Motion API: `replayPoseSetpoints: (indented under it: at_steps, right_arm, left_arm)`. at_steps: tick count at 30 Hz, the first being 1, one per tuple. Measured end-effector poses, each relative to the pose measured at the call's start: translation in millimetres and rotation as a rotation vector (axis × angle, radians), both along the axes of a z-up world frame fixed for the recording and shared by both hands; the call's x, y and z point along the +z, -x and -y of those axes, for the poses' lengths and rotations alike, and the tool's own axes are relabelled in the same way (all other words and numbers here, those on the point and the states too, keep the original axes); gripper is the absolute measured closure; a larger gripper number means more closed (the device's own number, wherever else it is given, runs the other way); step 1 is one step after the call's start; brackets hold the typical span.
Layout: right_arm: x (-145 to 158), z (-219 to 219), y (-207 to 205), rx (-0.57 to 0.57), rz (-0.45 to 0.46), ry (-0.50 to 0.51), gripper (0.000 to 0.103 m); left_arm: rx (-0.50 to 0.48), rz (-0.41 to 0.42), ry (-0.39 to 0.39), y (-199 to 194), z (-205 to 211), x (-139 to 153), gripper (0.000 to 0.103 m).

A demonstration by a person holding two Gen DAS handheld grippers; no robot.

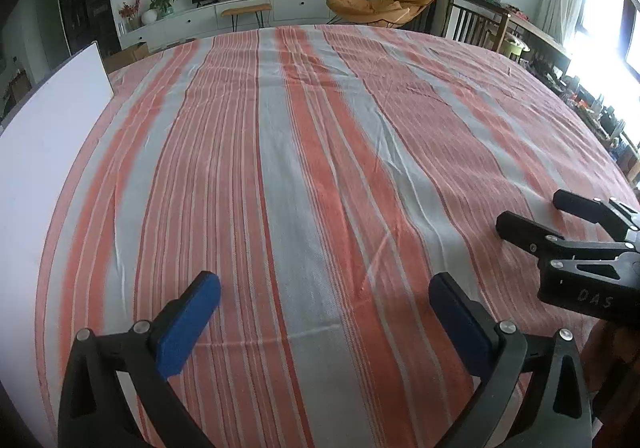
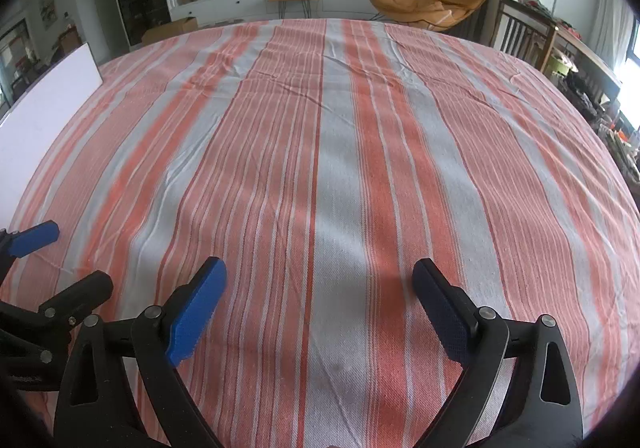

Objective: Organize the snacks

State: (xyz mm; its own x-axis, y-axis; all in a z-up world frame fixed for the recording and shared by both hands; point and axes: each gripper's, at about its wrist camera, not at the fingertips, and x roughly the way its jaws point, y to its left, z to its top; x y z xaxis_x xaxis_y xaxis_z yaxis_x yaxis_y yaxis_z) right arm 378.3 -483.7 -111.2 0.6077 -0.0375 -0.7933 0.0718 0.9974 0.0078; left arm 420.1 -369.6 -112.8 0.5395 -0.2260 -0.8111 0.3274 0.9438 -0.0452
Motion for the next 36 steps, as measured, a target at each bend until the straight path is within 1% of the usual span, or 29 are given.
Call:
replayPoseSetpoints:
  at_steps: [12, 31, 34, 36]
  right_arm:
    - [-0.1, -0.2, 0.0, 0.000, 0.000, 0.000, 0.007]
    - [-0.5, -1.1, -0.2, -0.001, -0.002, 0.002, 0.006]
    - [-1.8, -0.9, -3.3, -0.008, -0.007, 0.002, 0.003]
    - [-1.6, -1.7, -5.4, -0.006, -0.013, 0.003, 0.003]
  left_arm:
    - [-0.003, 0.001, -0.023, 2.7, 1.8, -0.7, 0.000]
    - [0.005, 0.001, -0.033, 2.1, 2.7, -0.7, 0.000]
    - [-0.017, -0.023, -0.038, -0.8, 1.8, 0.2, 0.000]
    - [0.003, -0.055, -0.053, -2.6, -1.6, 1.6, 0.000]
